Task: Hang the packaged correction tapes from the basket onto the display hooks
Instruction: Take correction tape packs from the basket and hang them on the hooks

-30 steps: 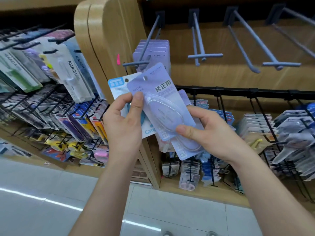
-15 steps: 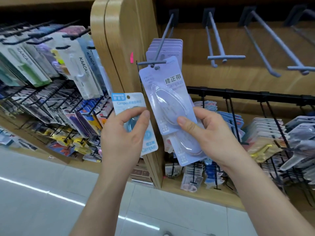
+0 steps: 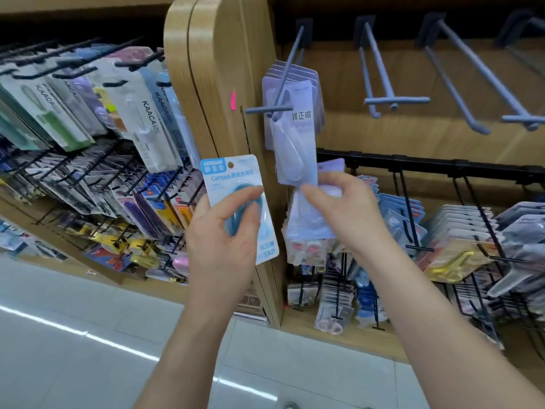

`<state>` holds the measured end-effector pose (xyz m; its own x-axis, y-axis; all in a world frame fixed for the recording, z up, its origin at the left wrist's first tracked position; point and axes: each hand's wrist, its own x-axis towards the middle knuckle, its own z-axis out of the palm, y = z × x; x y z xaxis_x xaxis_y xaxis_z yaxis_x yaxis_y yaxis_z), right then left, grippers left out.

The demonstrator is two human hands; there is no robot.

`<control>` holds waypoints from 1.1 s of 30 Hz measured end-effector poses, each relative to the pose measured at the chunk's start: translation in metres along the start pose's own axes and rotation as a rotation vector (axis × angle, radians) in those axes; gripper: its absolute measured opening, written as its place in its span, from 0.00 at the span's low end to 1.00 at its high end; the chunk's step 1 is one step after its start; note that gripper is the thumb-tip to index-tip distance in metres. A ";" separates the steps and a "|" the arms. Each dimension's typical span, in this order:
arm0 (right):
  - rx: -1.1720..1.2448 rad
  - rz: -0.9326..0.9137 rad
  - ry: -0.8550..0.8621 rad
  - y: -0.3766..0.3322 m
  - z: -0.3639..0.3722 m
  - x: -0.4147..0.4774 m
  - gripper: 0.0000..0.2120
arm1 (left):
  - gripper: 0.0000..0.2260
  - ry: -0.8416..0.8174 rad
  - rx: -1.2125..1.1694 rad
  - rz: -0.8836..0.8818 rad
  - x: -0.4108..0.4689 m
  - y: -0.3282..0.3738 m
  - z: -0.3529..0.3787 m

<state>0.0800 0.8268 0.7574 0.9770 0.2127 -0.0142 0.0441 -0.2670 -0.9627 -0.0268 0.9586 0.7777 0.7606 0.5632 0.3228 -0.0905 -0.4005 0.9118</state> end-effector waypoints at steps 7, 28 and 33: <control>0.173 -0.139 -0.131 -0.001 -0.052 -0.051 0.36 | 0.08 -0.113 -0.028 -0.104 0.000 -0.004 0.005; 0.118 -0.214 -0.116 -0.006 -0.030 -0.042 0.12 | 0.08 0.001 -0.416 -0.126 0.029 0.019 0.021; 0.075 -0.291 -0.016 -0.018 -0.023 -0.035 0.11 | 0.07 0.023 -0.337 -0.154 0.025 0.012 0.018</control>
<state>0.0500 0.8025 0.7812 0.9221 0.2854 0.2613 0.3054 -0.1222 -0.9444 0.0032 0.9549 0.7923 0.7674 0.6160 0.1778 -0.1858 -0.0516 0.9812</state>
